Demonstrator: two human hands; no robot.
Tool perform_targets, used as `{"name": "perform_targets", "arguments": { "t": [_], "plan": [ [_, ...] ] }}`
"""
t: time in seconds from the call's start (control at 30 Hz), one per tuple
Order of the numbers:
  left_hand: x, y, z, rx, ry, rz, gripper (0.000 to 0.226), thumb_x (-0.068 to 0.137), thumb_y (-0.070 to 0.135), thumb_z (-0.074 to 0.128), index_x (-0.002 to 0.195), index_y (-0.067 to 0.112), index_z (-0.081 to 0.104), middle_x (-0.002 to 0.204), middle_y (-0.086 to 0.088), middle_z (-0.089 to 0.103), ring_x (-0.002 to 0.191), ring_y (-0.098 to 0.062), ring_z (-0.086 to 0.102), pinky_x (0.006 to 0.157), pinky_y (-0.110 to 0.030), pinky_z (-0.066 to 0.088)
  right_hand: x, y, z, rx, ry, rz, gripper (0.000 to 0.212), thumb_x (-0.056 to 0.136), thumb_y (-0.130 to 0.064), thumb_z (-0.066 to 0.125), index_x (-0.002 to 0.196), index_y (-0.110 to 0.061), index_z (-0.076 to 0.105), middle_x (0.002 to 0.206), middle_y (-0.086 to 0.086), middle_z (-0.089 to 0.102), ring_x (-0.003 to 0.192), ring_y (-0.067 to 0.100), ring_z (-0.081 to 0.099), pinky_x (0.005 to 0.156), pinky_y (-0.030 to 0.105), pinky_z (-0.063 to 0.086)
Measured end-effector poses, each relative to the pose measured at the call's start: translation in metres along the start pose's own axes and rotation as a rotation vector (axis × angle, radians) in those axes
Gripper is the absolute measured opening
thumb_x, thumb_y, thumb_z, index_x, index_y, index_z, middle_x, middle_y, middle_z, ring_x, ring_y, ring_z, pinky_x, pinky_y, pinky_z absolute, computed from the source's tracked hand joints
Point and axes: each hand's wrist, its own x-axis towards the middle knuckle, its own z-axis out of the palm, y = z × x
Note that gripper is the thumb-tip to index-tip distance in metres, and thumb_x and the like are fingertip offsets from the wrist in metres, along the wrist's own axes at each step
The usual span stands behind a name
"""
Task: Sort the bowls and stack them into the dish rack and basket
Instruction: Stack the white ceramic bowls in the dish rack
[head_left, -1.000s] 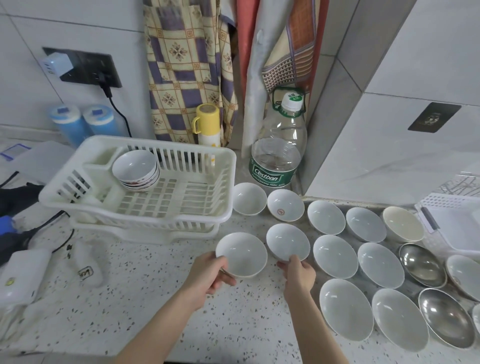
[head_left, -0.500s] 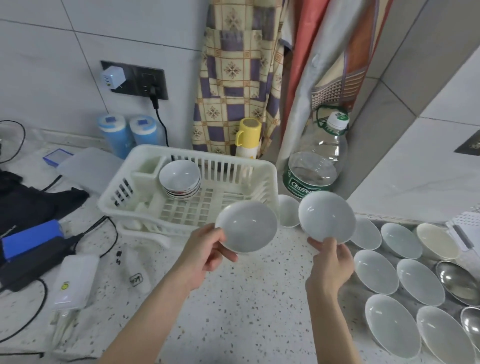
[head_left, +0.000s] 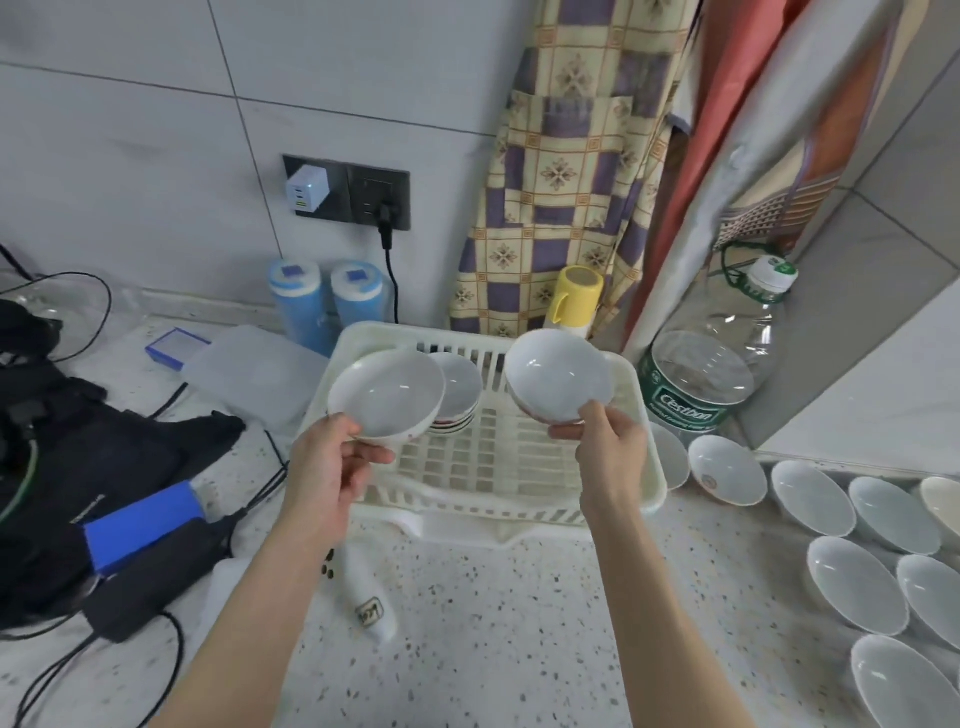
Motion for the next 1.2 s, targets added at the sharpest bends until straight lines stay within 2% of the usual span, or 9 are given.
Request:
{"name": "perform_targets", "arguments": {
  "t": [0.13, 0.27, 0.6, 0.73, 0.87, 1.03, 1.2],
  "plan": [
    [0.019, 0.009, -0.009, -0.069, 0.028, 0.019, 0.013, 0.091, 0.012, 0.046, 0.097, 0.006, 0.057, 0.051, -0.009, 0.065, 0.030, -0.007, 0.033, 0.027, -0.016, 0.021, 0.010, -0.010, 0.035, -0.144, -0.109, -0.021, 0.023, 0.089, -0.022, 0.047, 0.079, -0.014, 0.067, 0.059, 0.001, 0.072, 0.066, 0.009, 0.058, 0.057, 0.028, 0.038],
    [0.033, 0.008, -0.009, -0.105, 0.032, -0.013, 0.010, 0.092, 0.014, 0.046, 0.092, 0.008, 0.055, 0.052, -0.009, 0.065, 0.029, -0.007, 0.032, 0.027, -0.016, 0.018, 0.021, -0.007, 0.064, -0.247, -0.183, 0.013, 0.028, 0.090, -0.020, 0.044, 0.085, -0.007, 0.069, 0.058, 0.002, 0.072, 0.066, 0.012, 0.056, 0.055, 0.026, 0.039],
    [0.053, -0.006, -0.006, -0.127, -0.031, -0.015, 0.018, 0.090, 0.016, 0.047, 0.100, 0.010, 0.061, 0.055, -0.009, 0.065, 0.031, -0.008, 0.032, 0.029, -0.016, 0.022, 0.035, 0.011, 0.066, -0.228, -0.130, 0.046, 0.023, 0.089, -0.018, 0.043, 0.080, -0.014, 0.063, 0.055, 0.000, 0.070, 0.059, 0.012, 0.046, 0.054, 0.026, 0.038],
    [0.056, -0.007, -0.002, -0.113, -0.049, -0.003, 0.019, 0.088, 0.017, 0.047, 0.098, 0.009, 0.060, 0.056, -0.010, 0.065, 0.031, -0.008, 0.031, 0.029, -0.017, 0.021, 0.044, 0.018, 0.055, -0.159, -0.055, 0.084, 0.027, 0.089, -0.018, 0.043, 0.094, -0.008, 0.067, 0.058, 0.002, 0.071, 0.064, 0.011, 0.052, 0.059, 0.029, 0.037],
    [0.058, -0.009, 0.003, -0.086, -0.048, -0.013, 0.018, 0.089, 0.017, 0.047, 0.096, 0.005, 0.059, 0.056, -0.009, 0.065, 0.032, -0.008, 0.033, 0.029, -0.018, 0.022, 0.061, 0.030, 0.046, -0.227, -0.003, 0.131, 0.031, 0.089, -0.018, 0.042, 0.101, -0.002, 0.065, 0.061, 0.002, 0.072, 0.061, 0.011, 0.049, 0.053, 0.027, 0.035],
    [0.060, -0.010, 0.002, -0.080, -0.044, -0.017, 0.019, 0.091, 0.016, 0.047, 0.098, 0.004, 0.058, 0.057, -0.010, 0.065, 0.032, -0.008, 0.034, 0.029, -0.017, 0.022, 0.081, 0.048, 0.039, -0.394, -0.067, 0.274, 0.038, 0.089, -0.014, 0.041, 0.122, -0.002, 0.058, 0.060, 0.004, 0.070, 0.047, 0.007, 0.043, 0.045, 0.023, 0.032],
    [0.060, -0.009, 0.004, -0.066, -0.032, -0.031, 0.019, 0.090, 0.015, 0.047, 0.101, 0.005, 0.059, 0.056, -0.010, 0.065, 0.033, -0.008, 0.034, 0.029, -0.017, 0.023, 0.097, 0.062, 0.042, -0.444, -0.149, 0.426, 0.049, 0.086, -0.001, 0.039, 0.134, 0.004, 0.047, 0.065, 0.011, 0.070, 0.040, 0.009, 0.042, 0.046, 0.024, 0.029]
  ]
}}
